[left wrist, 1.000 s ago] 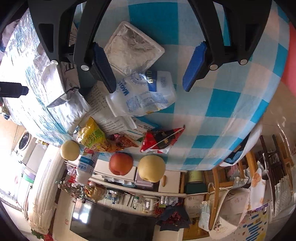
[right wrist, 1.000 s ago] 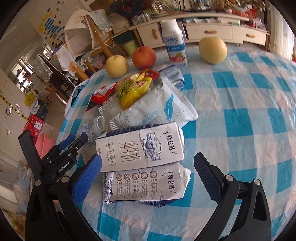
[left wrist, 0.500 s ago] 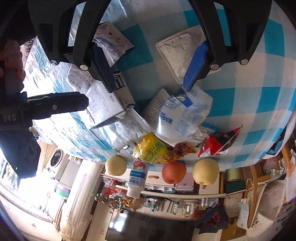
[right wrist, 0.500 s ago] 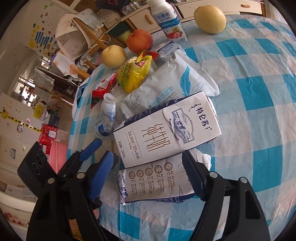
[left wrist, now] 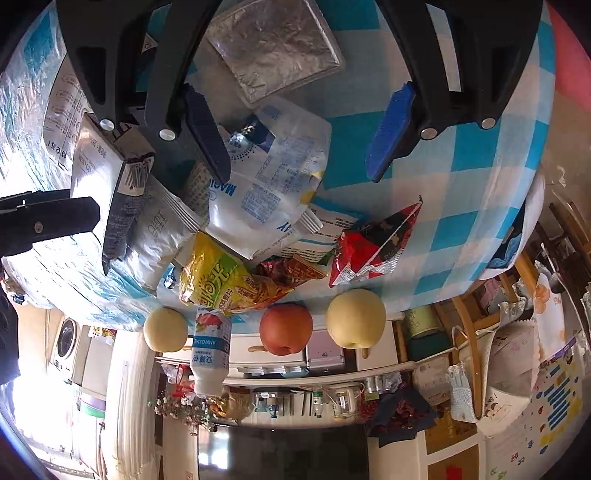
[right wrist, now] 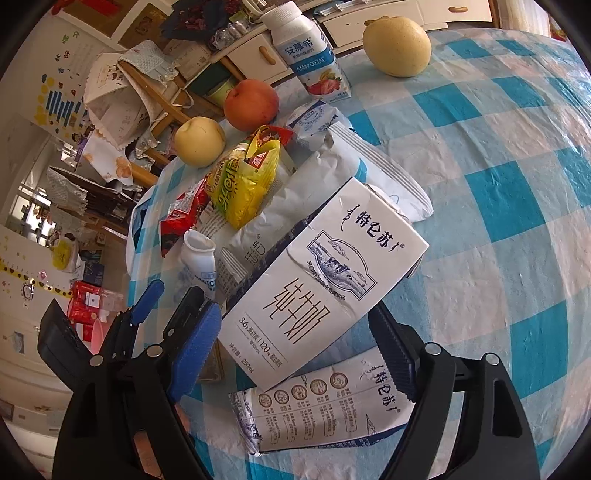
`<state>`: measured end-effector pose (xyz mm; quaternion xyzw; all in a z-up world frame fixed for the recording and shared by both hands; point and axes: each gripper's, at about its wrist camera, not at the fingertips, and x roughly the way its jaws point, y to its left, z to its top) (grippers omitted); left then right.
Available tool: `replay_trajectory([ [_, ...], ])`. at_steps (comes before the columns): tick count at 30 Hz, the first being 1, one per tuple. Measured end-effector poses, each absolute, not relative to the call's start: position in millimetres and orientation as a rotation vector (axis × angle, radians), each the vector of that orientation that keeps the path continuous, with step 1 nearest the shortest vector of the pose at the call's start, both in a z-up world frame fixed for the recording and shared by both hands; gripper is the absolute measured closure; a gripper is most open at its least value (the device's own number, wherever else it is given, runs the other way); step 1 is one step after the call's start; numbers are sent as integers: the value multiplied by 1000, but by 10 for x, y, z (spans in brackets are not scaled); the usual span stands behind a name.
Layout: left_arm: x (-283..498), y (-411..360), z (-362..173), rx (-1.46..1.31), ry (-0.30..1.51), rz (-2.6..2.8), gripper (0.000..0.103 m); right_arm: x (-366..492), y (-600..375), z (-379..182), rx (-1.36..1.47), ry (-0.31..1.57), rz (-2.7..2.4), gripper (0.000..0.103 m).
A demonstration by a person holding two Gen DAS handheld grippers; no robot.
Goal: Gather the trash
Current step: 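Reach the left tool to the white plastic bottle while the right tool grasps the milk carton, then lift the white bottle with the left tool while the right tool lifts the carton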
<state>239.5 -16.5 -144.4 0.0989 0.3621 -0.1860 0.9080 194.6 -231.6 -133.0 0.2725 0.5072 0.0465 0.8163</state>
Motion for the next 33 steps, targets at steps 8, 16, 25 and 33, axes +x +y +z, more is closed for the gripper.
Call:
replay_trajectory([
  [8,2470,-219,-1526,150,813,-434,26,2170,-2166,-1292,438,1060,95,21],
  [16,2484,-225,-1573,140,847,-406,26,2244,-2006,-1344,324,1087,88,20],
  [25,2528,-60,-1578,60,868,-346,48,2247,-1950,-1334,244,1084,43,31],
  [33,2556,95,-1595,-31,895,-349,57,2211,-1968,-1282,246,1072,54,37],
])
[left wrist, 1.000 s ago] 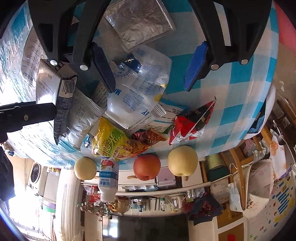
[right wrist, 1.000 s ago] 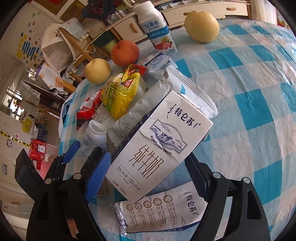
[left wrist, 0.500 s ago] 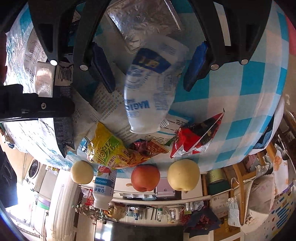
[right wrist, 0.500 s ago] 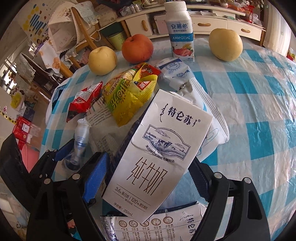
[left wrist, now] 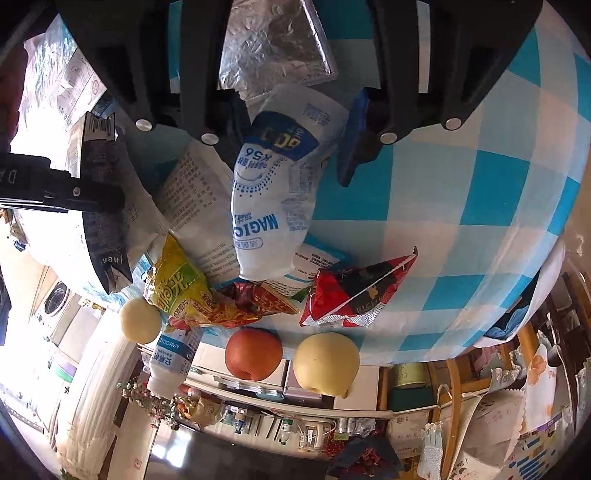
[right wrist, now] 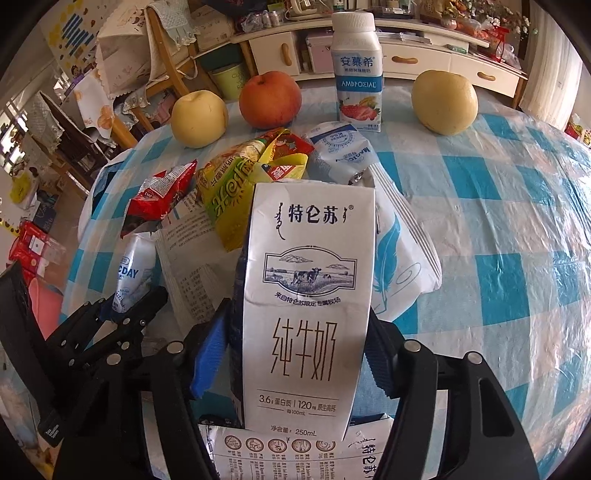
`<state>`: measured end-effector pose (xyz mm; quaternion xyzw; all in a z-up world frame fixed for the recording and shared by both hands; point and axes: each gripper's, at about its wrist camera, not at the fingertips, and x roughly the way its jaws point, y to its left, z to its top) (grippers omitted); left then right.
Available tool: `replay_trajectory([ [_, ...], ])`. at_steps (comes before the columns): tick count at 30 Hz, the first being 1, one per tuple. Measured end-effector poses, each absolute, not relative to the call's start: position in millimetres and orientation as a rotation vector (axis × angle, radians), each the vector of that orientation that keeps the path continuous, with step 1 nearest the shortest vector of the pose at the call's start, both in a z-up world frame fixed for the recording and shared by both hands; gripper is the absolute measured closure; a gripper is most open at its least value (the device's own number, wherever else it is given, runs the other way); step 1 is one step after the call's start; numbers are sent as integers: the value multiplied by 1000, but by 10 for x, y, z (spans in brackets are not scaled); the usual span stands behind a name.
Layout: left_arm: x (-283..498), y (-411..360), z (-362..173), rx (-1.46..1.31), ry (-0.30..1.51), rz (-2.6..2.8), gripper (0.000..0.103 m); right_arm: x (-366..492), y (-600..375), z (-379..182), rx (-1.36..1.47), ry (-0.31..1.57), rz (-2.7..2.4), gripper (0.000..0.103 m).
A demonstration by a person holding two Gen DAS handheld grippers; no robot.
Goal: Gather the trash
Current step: 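Lift the white bottle with the left tool while the right tool lifts the carton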
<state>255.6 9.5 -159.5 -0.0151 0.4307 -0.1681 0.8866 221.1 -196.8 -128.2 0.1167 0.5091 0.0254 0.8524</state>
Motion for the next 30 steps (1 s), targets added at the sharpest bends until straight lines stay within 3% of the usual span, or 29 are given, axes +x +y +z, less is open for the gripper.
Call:
replay_trajectory([
  [2,2561,131,-1598,-71,907,-384,36,2202,-1941,-1245,230,1059,56,37],
  [4,2537,151,-1581,-87,892,-381,29,2189,-1915,-1210,208,1045,53,37],
  [14,2577,206,-1619,-197,910,-418,30,2127,-1781,-1126,173,1016,64,37],
  [17,2587,227,-1632,-238,914,-436,39,2107,-1733,-1081,172,1002,77,37],
  [30,2437,485,-1465,-276,854,-376,39,2011,-1423,-863,163,936,147,37],
])
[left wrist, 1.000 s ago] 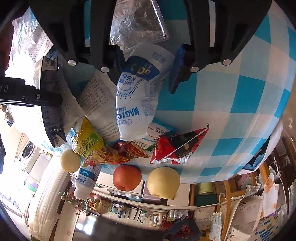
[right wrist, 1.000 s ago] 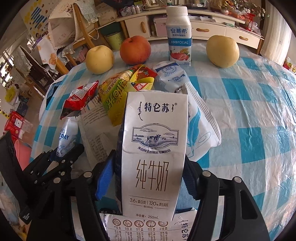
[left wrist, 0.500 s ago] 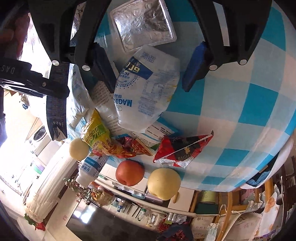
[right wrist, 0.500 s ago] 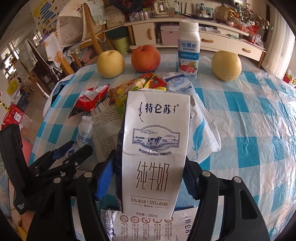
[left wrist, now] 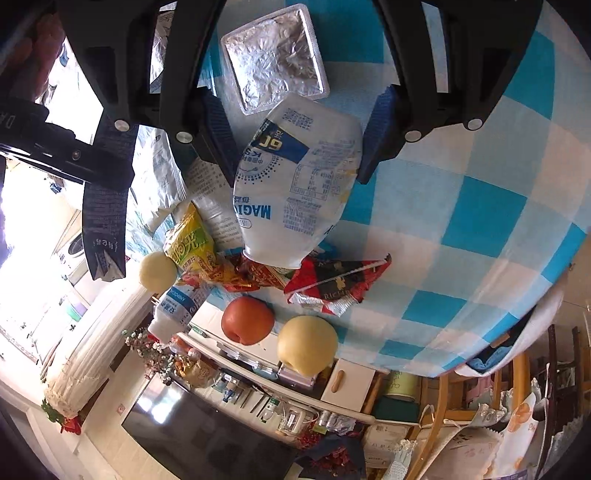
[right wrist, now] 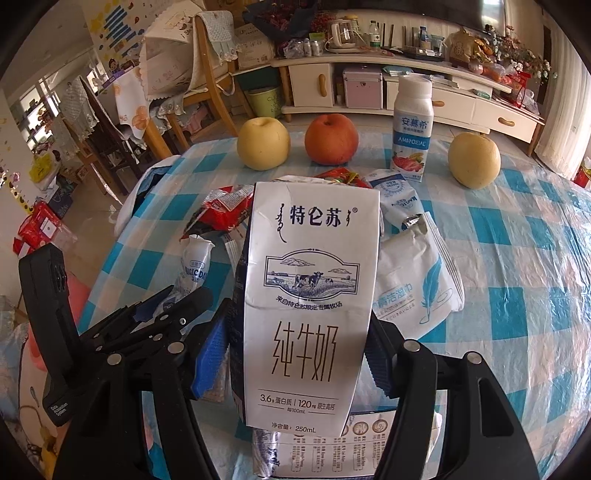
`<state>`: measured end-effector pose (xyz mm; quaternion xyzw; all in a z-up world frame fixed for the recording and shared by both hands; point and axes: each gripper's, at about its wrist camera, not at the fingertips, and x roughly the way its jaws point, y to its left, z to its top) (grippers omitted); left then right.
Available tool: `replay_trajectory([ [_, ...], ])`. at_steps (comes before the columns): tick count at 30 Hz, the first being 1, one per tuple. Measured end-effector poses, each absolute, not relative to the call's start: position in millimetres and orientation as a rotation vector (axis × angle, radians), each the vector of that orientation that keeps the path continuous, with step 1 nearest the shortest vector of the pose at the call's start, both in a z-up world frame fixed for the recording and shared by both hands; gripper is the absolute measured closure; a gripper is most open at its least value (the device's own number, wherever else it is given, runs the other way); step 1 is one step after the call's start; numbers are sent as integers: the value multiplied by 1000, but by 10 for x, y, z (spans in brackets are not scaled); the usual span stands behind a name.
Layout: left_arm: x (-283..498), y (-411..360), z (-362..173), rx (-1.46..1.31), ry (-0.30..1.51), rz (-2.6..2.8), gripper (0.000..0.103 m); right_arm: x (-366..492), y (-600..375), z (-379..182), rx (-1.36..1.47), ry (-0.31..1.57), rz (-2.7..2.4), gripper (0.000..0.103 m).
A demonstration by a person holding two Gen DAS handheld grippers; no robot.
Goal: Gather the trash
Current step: 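Lift the white bottle with the left tool while the right tool lifts the carton, then drop the bottle and carton into the pink bucket, opening both tools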
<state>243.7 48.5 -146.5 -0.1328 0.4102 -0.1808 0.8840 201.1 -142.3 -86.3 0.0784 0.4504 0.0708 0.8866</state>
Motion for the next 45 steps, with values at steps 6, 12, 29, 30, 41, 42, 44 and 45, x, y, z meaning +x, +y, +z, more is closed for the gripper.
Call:
replay_trajectory([
  [6,2201,954,-1147,-292,729,-219,39,1976,-1091,-693,198,905,249,37],
  [12,1797,1629,-811,-327,563,85,39,1953,-476,-421,206,844,390,37],
  [29,1333,3546,-968,-725,564,693,39,2318,2342,-358,23,859,761,36],
  [30,1315,3588,-1005,-738,572,705,39,2353,2429,-414,12,878,770,36],
  [41,1329,3556,-1114,-682,583,720,22,2204,2172,-556,41,857,734,14],
  [42,1338,3538,-1101,-669,582,724,21,2182,2088,-541,32,844,712,14],
  [44,1348,3494,-1070,-639,560,727,21,2131,1917,-526,4,824,663,14],
  [45,1357,3457,-1063,-620,546,723,20,2106,1826,-525,-5,819,643,13],
])
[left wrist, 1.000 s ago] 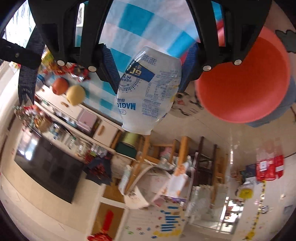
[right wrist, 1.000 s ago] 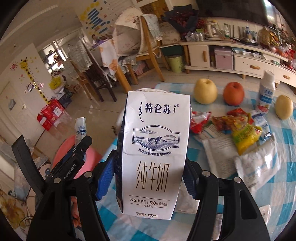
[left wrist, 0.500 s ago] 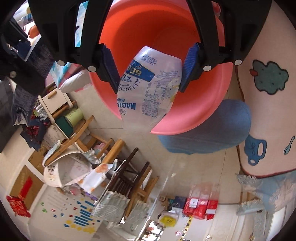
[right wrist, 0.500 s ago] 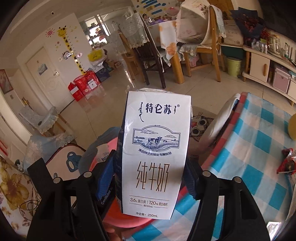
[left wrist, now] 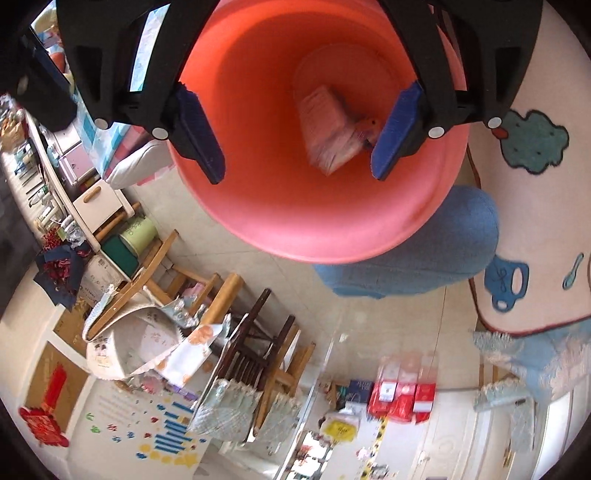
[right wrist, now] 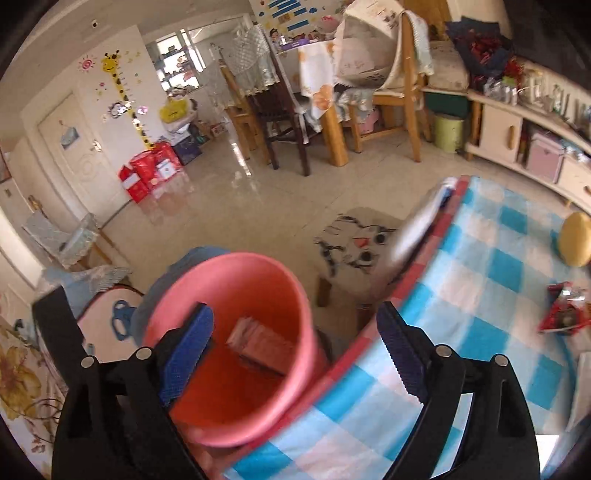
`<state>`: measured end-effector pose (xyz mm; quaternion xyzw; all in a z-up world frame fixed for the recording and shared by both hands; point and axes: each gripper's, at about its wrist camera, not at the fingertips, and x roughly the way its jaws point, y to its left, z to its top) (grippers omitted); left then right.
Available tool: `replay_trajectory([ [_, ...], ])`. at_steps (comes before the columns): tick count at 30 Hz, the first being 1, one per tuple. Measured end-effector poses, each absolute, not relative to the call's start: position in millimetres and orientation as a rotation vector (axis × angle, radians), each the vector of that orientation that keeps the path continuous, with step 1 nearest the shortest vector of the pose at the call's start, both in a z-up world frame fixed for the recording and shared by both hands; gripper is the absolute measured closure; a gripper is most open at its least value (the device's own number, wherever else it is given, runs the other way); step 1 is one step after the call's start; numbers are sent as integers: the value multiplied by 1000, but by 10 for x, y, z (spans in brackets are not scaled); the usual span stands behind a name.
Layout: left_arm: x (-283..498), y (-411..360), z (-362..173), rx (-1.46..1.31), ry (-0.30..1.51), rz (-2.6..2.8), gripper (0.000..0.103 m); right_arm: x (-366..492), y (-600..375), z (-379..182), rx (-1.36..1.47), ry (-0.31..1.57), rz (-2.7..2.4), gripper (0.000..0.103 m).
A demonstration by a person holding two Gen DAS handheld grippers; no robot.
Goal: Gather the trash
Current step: 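Drop the bottle and carton into the pink bucket, opening both tools, then move both tools back over the table toward the snack wrappers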
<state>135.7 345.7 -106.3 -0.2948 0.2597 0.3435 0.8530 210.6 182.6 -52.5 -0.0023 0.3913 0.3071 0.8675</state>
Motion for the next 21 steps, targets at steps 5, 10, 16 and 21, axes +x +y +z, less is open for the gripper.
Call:
replay_trajectory([
  [5,1365,3269,-1018,-543,469,647,14,1982,1347,-524,-46,809,546,13],
  [10,1367,3089,-961,-509,401,573,13,1874,880,-497,-62,793,475,13],
  [16,1486,2820,-912,-414,457,469,13,1757,423,-412,-49,756,422,13],
  [21,1571,2542,-863,-282,513,425,13,1651,81,-351,-31,725,395,13],
])
